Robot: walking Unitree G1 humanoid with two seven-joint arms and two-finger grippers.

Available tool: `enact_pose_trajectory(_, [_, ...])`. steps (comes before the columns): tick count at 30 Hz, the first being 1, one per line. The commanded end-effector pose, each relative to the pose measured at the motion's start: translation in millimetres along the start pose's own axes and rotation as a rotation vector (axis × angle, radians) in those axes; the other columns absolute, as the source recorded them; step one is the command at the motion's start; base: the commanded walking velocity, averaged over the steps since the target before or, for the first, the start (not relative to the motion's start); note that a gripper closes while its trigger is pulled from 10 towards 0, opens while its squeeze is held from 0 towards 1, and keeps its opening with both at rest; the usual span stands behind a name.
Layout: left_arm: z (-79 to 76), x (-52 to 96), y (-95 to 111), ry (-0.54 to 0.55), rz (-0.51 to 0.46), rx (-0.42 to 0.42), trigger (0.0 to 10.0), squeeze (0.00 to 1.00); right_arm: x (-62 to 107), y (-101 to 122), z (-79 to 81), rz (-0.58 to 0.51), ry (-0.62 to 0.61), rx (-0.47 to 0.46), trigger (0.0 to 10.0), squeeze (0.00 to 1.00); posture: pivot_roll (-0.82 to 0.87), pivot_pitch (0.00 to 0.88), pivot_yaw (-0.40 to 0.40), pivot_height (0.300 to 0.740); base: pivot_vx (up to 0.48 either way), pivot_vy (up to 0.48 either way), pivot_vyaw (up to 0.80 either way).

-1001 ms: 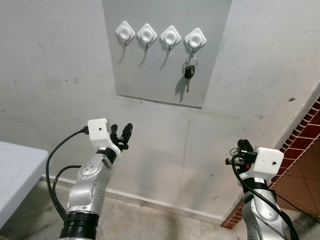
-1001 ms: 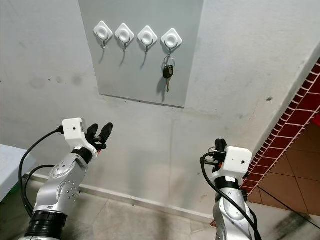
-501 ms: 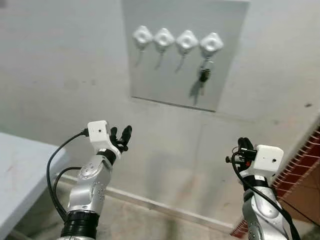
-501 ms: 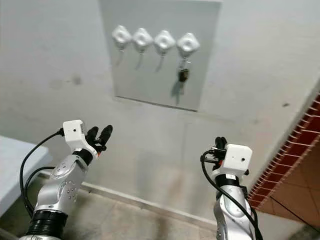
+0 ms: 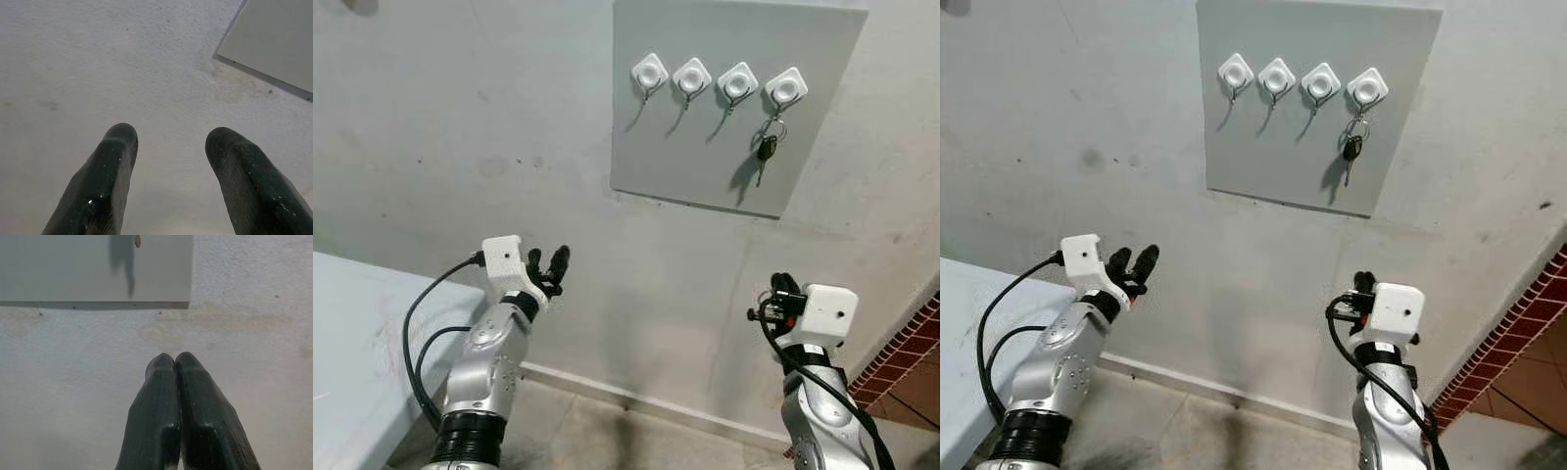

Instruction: Hang keys on a hook

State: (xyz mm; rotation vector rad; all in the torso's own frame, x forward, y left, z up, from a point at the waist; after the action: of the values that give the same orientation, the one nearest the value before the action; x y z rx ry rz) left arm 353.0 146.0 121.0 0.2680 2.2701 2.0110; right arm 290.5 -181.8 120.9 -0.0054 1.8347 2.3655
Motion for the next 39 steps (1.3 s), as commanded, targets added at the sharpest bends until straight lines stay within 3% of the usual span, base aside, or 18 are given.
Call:
enact_pose_trajectory(1, [-2.5, -2.3, 1.9, -0.013, 0.001, -0.002, 10.0, 0.00, -0.1, 3.0, 0.5, -0.004, -0.003, -0.004, 10.0, 0.00, -0.03, 0.000, 0.029, 0.740, 0.000, 0.270, -0.80])
enact_pose_trajectory(15, [-2.8, -2.8, 2.1, -0.015, 0.003, 0.004, 10.0, 0.00, -0.1, 3.5, -0.2, -0.010, -0.018, -0.009, 10.0, 0.00, -0.03, 0.000, 0.033, 0.740, 0.000, 0.252, -0.79])
enact_pose_trajectory(25, [-3.2, -3.2, -0.5, 0.030, 0.018, -0.055, 10.0, 0.00, -0.5, 5.2, 1.4, -0.016, 0.001, 0.000, 10.0, 0.00, -0.03, 0.000, 0.028, 0.740, 0.000, 0.000, 0.00])
enact_pose_trajectory(39, [-3.7, -3.1, 1.1, 0.041, 0.010, -0.056, 10.0, 0.00, -4.0, 7.4, 3.4, -0.015, 0.041, 0.013, 10.0, 0.00, -0.03, 0.000, 0.020, 0.740, 0.000, 0.000, 0.00])
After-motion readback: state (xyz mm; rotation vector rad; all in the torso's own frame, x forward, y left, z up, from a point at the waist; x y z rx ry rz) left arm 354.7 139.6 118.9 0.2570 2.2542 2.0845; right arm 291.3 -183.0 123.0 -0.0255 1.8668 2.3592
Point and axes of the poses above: a point about 5 cm out from each wrist's last joint towards the gripper, its own x axis pointing back from the gripper into the wrist, its own y axis along the axis of the wrist's last joint, z = x × y, the point moved 2 cm from there along -x, pointing out of the wrist towards the gripper, and after that the axes turned 11 degrees about -x, right-handed, at the moved point
